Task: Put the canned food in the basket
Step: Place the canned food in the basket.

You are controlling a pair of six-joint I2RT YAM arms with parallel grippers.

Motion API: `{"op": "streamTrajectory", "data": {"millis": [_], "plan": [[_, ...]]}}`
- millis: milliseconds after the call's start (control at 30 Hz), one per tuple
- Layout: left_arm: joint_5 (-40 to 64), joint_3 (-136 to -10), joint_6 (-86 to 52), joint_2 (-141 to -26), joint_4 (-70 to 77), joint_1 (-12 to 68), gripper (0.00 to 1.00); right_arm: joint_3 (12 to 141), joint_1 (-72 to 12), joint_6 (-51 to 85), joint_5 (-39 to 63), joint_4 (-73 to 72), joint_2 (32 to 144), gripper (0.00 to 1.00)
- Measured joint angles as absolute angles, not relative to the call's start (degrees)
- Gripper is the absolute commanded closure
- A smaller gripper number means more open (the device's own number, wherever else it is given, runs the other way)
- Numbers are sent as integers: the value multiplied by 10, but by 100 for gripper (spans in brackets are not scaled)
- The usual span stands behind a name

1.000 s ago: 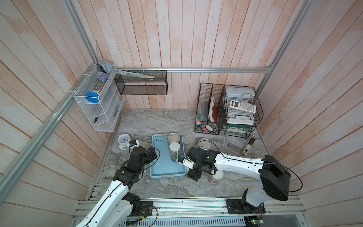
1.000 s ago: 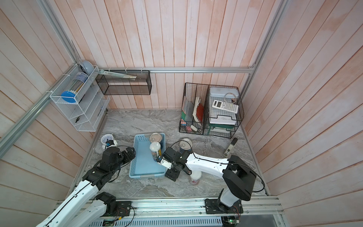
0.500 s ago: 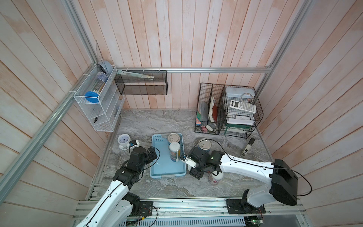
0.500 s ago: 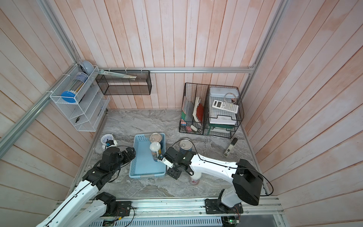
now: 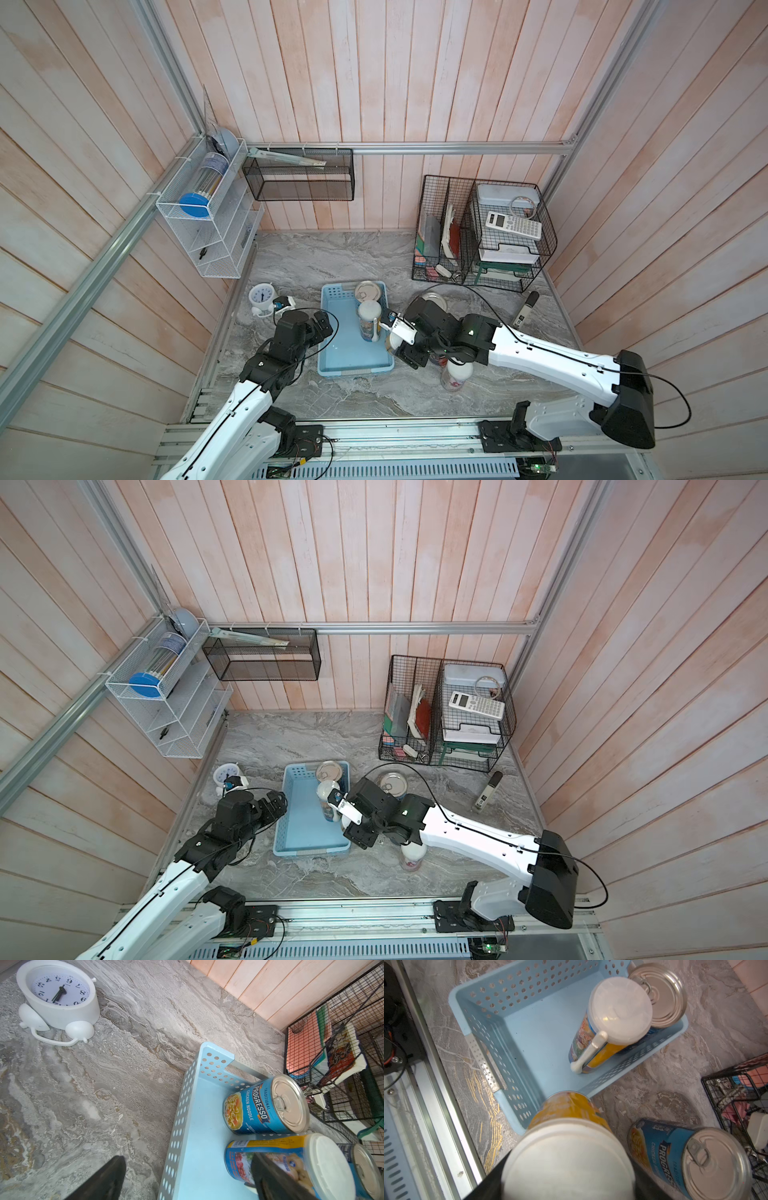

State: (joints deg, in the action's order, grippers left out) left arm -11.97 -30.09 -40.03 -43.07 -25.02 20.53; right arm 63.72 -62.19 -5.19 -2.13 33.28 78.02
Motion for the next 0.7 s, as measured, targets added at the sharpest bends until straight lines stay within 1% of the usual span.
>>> {"op": "streamTrajectory", "data": {"millis": [233, 433, 567, 700], "plan": [[-119, -301, -400, -431, -250, 205, 0, 662, -631, -59, 8, 288, 852, 35], [-119, -301, -401, -431, -250, 205, 0, 665, -631, -61, 26, 285, 894, 35], [-122, -301, -401, -431, -250, 205, 0, 668, -631, -63, 31, 288, 921, 32], [-123, -301, -401, -431, -250, 205, 0, 696, -631, -65, 30, 304, 975, 27]]}}
